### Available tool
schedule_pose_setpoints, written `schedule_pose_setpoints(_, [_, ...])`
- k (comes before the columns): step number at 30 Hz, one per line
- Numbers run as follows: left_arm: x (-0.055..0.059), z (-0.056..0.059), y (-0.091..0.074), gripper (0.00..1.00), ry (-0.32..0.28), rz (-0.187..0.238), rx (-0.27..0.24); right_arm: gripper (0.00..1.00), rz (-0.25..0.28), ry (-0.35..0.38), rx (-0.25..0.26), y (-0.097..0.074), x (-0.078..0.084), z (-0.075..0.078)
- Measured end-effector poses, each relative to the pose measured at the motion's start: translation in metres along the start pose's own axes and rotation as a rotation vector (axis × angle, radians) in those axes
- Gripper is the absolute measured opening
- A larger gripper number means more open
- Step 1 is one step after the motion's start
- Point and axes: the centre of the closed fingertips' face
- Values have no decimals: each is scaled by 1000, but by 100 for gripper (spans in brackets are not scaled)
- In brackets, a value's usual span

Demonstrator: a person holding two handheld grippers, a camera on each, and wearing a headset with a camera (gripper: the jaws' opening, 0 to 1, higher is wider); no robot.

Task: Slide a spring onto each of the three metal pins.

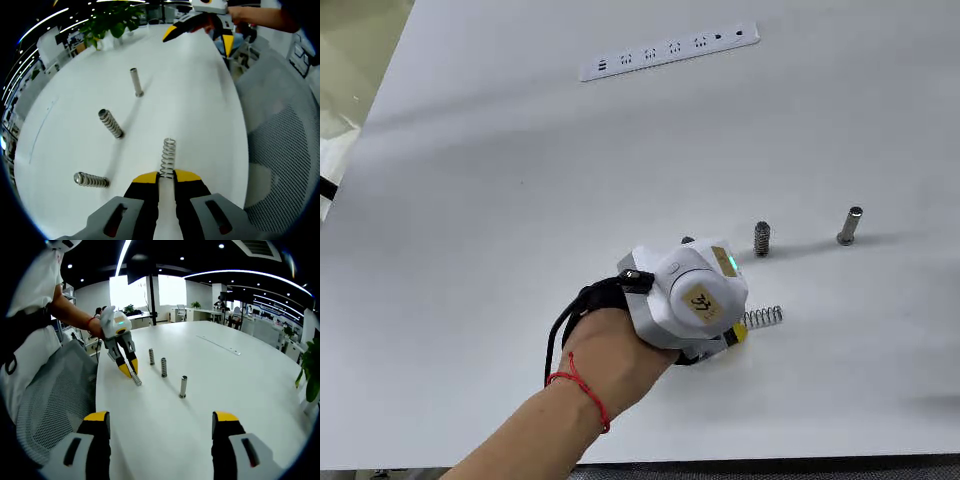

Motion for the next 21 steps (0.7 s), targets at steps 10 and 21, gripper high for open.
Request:
schedule_pose_setpoints(10, [-5, 2, -4, 11, -24, 35, 15, 84, 0, 0, -1, 1, -1, 0])
schedule_pose_setpoints(21, [-10, 5, -7, 10, -51, 71, 36, 84, -3, -2, -3, 2, -2, -1])
Point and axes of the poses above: the centre of the closed fingertips' face, and the gripper's own axes: y roughly forward along the fingers, z roughly to its right, x roughly out of its underside, and after that the axes turned 6 degrees about -z, right-handed
